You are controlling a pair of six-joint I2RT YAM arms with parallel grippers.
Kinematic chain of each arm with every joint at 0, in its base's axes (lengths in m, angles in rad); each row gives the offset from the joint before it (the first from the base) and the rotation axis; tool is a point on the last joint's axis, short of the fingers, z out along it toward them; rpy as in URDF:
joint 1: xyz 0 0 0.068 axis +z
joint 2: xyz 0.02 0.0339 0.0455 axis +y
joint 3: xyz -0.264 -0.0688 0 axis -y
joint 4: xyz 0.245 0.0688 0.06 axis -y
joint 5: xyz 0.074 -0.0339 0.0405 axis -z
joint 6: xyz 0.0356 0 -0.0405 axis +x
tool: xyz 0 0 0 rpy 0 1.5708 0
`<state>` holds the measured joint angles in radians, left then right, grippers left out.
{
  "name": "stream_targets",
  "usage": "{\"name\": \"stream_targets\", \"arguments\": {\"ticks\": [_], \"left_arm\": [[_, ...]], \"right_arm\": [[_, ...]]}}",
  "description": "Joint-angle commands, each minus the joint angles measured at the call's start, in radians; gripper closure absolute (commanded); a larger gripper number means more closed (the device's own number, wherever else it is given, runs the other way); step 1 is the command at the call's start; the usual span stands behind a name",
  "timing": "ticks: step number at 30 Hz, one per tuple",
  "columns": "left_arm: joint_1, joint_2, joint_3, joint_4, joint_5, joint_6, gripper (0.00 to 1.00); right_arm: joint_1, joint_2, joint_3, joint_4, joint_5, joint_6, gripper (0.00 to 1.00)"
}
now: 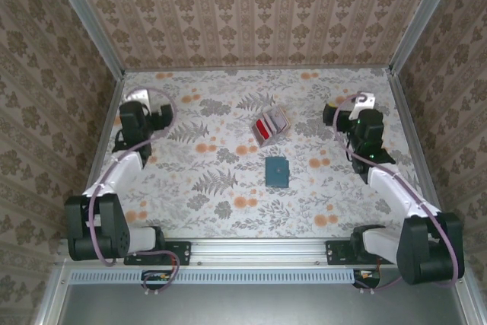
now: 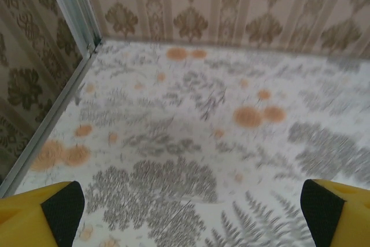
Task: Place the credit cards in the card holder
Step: Pick up the card holder from the center of the table.
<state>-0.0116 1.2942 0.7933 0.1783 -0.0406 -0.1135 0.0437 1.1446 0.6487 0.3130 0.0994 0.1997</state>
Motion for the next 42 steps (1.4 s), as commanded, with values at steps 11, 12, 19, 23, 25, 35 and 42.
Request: {"name": "stream_targets", "arguments": {"ticks": [11,12,19,23,25,35,42], "left_arm": [[-0.03,0.084,0.244,-0.488,0.441,-0.28,0.0],[-0.052,0.102,0.275,-0.527,0.425,-0.293,0.0],[-0.247,0.287,0.488,-0.666,0.516,-0.281,0.0],[-0.387,0.384,0.513,-0.632,0.553,-0.313,0.0],[-0.455,0.391,0.476,-0.573,0.521,-0.344,0.0],[-0.671,0.297,0.214,-0.304,0.28,-0.575,0.0],[-0.709,0.251,0.096,-0.24,0.203,-0.655,0.0]], "right_arm": [[0.068,0.218,0.215,-0.46,-0.444,0.197,0.0],[0.092,0.231,0.225,-0.473,-0.434,0.192,0.0],[0.251,0.309,0.342,-0.707,-0.291,0.127,0.02],[0.299,0.309,0.333,-0.795,-0.298,0.145,0.16],[0.336,0.298,0.309,-0.822,-0.29,0.148,0.2],[0.523,0.385,0.308,-0.867,-0.142,0.182,0.47],[0.586,0.536,0.41,-0.894,-0.094,0.143,0.5]]}}
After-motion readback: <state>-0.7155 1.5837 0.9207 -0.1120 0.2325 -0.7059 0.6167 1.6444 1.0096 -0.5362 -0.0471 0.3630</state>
